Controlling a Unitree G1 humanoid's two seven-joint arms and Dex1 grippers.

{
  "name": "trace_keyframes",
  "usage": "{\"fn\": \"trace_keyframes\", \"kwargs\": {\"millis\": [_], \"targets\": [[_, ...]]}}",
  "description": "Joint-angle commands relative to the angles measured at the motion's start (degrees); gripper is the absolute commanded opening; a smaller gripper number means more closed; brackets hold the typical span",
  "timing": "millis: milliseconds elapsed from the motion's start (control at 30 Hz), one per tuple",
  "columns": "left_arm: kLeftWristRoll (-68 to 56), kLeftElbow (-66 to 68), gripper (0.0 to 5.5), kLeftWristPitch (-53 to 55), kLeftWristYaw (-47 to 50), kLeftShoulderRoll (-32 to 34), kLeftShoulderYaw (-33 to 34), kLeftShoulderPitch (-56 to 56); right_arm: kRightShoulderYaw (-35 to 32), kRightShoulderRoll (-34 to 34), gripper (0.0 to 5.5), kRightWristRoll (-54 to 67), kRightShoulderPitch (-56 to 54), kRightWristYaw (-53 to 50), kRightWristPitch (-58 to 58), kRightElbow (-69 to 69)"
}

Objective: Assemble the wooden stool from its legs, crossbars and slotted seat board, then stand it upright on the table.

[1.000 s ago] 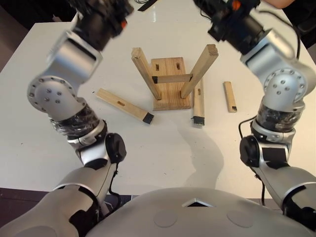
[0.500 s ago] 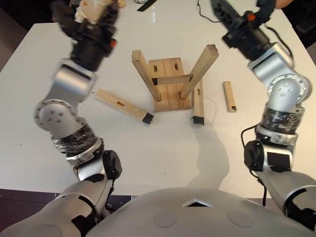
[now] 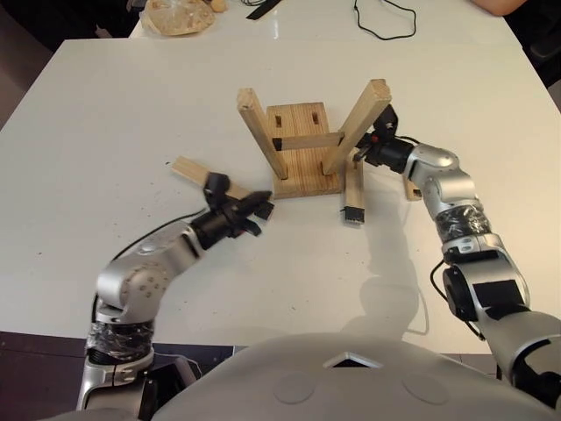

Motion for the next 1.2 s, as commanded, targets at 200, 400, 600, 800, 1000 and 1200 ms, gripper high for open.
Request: {"fn": "trace_keyframes", "kwargs": {"millis": [200,400,600,800,1000,1200], "targets": [[17.6,11.7,0.00,-3.5,3.2,-0.7,-8.8,-6.0,5.6,1.3,0.03,-5.5,1.4,8.7,-6.9,0.7],[18.6,9.4,0.00,-0.7,4.7,-1.3,-6.7,-5.3,8.7,4.0,0.03,-6.0,9.1,7.5,-3.8,-8.2],[18.5,5.0,0.00,2.5,6.3,-1.2,-3.2,-4.7,10.8,6.6,0.03,-5.5,14.3,4.0,1.6,-17.2],[20.2,7.6,0.00,1.6,5.4,2.1,2.6,-5.4,14.4,9.9,0.03,-5.4,17.0,2.2,6.5,-24.0],[13.8,4.7,0.00,0.8,5.6,-1.9,12.0,-8.3,8.6,5.8,0.03,-3.8,12.3,2.0,6.1,-23.9],[-12.4,-0.8,0.00,4.6,3.1,-6.8,27.3,-5.6,3.3,-0.7,0.03,-6.3,2.5,3.1,-1.4,-9.8]]}}
